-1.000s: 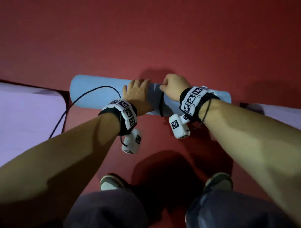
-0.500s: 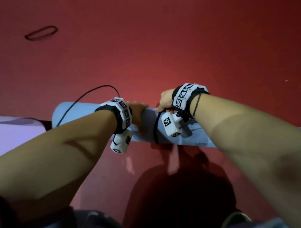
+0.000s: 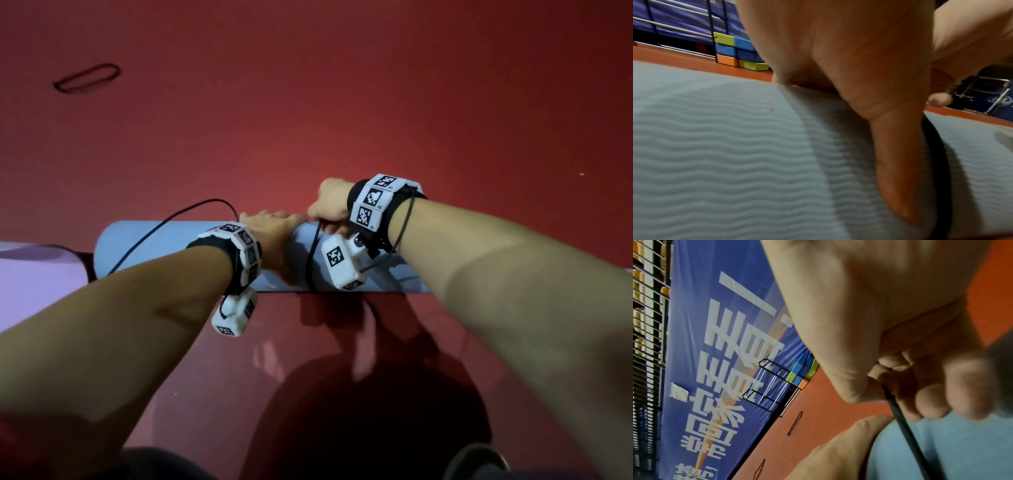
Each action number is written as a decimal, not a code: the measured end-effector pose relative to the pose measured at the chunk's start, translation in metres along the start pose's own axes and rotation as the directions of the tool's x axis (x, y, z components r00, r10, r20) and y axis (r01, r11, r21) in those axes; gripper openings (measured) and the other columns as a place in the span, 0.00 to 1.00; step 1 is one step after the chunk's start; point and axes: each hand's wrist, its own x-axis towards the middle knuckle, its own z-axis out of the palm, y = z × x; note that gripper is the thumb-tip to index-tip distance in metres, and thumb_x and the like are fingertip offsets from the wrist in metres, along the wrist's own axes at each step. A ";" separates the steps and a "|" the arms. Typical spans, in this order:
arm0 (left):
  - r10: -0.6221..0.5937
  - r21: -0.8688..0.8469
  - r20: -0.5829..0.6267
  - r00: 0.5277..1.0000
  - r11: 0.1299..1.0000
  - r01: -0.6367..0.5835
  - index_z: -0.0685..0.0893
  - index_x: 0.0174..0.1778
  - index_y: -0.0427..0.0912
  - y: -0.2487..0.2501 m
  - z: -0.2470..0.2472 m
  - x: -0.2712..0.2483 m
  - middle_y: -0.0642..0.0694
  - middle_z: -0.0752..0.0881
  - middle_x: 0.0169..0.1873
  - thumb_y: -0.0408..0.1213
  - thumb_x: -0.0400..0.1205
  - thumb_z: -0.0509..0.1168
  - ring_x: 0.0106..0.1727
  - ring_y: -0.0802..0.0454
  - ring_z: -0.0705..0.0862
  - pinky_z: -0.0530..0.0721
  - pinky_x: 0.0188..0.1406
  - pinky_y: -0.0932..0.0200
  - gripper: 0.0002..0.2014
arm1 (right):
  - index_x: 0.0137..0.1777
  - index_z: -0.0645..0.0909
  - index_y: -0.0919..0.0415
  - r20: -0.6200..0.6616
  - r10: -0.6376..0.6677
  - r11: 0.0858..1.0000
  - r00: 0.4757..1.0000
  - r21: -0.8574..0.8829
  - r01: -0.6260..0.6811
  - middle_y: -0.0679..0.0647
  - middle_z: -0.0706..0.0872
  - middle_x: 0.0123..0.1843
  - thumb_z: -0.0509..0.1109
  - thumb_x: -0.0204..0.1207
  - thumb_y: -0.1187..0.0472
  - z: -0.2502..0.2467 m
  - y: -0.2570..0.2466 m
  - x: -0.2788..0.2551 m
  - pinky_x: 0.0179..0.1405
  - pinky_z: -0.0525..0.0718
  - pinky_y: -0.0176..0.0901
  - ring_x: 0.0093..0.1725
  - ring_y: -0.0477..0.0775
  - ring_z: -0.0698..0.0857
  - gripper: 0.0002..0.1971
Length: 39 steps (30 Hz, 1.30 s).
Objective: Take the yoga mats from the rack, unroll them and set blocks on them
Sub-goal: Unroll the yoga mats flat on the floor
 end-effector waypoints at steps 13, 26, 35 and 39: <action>-0.226 -0.127 -0.245 0.943 0.972 0.200 0.63 0.74 0.59 -0.030 -0.014 0.005 0.51 0.77 0.63 0.68 0.48 0.80 0.66 0.38 0.75 0.76 0.60 0.29 0.57 | 0.47 0.75 0.65 -0.388 -0.130 0.991 0.912 -0.028 0.129 0.61 0.80 0.43 0.60 0.82 0.62 -0.045 0.016 0.009 0.38 0.77 0.48 0.40 0.60 0.78 0.06; -0.209 -0.006 -0.181 0.961 0.977 0.212 0.62 0.73 0.57 -0.025 -0.001 0.024 0.50 0.77 0.62 0.66 0.47 0.80 0.65 0.39 0.76 0.76 0.60 0.32 0.58 | 0.63 0.73 0.67 -0.678 0.065 0.985 0.732 -0.074 -0.156 0.67 0.84 0.57 0.59 0.83 0.62 -0.067 0.106 0.028 0.42 0.76 0.52 0.51 0.69 0.85 0.12; -0.116 0.035 -0.202 0.973 0.992 0.125 0.55 0.79 0.58 0.016 -0.014 0.053 0.43 0.75 0.68 0.69 0.51 0.80 0.68 0.36 0.75 0.72 0.65 0.26 0.63 | 0.52 0.79 0.53 -0.659 -0.031 0.990 0.751 -0.124 -0.068 0.59 0.87 0.49 0.66 0.78 0.51 -0.064 0.116 0.042 0.43 0.76 0.46 0.48 0.64 0.84 0.08; -0.071 -0.013 -0.231 0.970 0.997 0.070 0.47 0.83 0.60 0.047 -0.015 0.066 0.40 0.63 0.80 0.69 0.50 0.81 0.79 0.35 0.64 0.66 0.70 0.25 0.69 | 0.50 0.79 0.52 -0.670 -0.040 0.990 0.741 -0.127 -0.062 0.57 0.87 0.48 0.68 0.80 0.49 -0.061 0.117 0.043 0.43 0.74 0.46 0.47 0.63 0.83 0.08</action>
